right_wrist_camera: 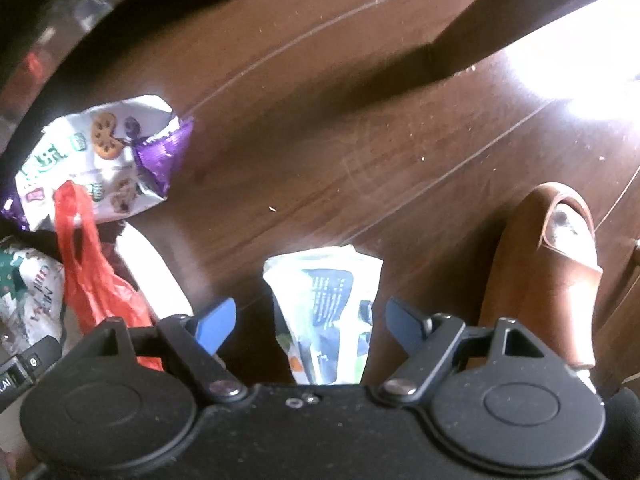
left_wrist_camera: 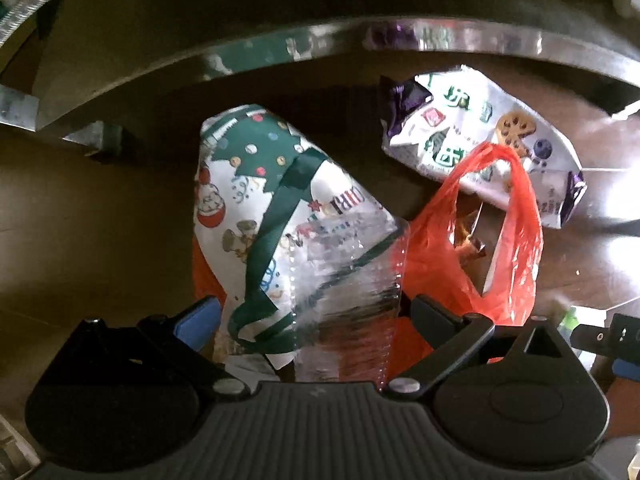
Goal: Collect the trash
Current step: 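Grasp the clear plastic cup with the left tool while the right tool grasps the white paper packet, then carry the cup and packet to the green bin and release both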
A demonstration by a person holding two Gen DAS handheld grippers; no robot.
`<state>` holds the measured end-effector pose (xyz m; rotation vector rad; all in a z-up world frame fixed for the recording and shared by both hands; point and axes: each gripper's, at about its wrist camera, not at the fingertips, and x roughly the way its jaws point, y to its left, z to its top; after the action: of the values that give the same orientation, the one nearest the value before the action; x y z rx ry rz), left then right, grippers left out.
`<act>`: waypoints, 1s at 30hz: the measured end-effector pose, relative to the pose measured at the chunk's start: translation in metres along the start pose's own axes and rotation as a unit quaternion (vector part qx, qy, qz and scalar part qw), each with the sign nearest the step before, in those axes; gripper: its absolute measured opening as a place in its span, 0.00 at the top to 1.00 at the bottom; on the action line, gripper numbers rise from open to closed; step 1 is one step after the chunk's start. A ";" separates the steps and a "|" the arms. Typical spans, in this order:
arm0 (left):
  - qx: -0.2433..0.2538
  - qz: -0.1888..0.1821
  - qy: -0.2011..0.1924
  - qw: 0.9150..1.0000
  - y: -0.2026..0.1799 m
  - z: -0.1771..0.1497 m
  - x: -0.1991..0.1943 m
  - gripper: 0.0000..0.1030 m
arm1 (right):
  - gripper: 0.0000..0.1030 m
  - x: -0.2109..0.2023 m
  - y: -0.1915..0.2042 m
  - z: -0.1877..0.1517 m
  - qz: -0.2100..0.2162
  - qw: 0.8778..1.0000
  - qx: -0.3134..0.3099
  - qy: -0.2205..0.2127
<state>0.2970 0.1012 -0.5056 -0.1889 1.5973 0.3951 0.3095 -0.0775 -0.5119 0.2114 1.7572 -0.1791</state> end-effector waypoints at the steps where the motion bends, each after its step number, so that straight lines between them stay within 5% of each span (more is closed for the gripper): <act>1: -0.002 -0.004 0.002 1.000 0.000 0.000 0.002 0.09 | 0.21 0.004 0.001 0.000 -0.002 1.000 -0.004 0.004; 10: -0.039 -0.028 0.019 0.999 0.010 0.002 0.010 0.48 | 0.22 0.021 0.016 -0.006 -0.027 0.999 -0.043 0.002; 21: -0.050 -0.046 0.022 0.997 0.023 0.003 0.012 0.58 | 0.27 0.032 0.030 -0.012 -0.049 0.996 -0.074 -0.013; 22: -0.052 -0.047 0.023 0.997 0.025 0.002 0.011 0.58 | 0.30 0.030 0.029 -0.013 -0.051 0.996 -0.079 -0.013; 25: -0.053 -0.053 0.019 0.997 0.028 0.002 0.007 0.58 | 0.94 0.036 0.030 -0.015 -0.060 0.995 -0.083 0.003; 26: -0.051 -0.056 0.018 0.997 0.029 0.002 0.006 0.58 | 0.88 0.037 0.029 -0.014 -0.058 0.995 -0.078 0.006; 30: -0.052 -0.056 0.018 0.997 0.035 0.002 0.000 0.60 | 0.96 0.032 0.037 -0.019 -0.072 0.992 -0.103 0.002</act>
<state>0.2859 0.1339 -0.5013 -0.3649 1.5948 0.3890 0.2946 -0.0355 -0.5401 -0.0658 1.7815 -0.0994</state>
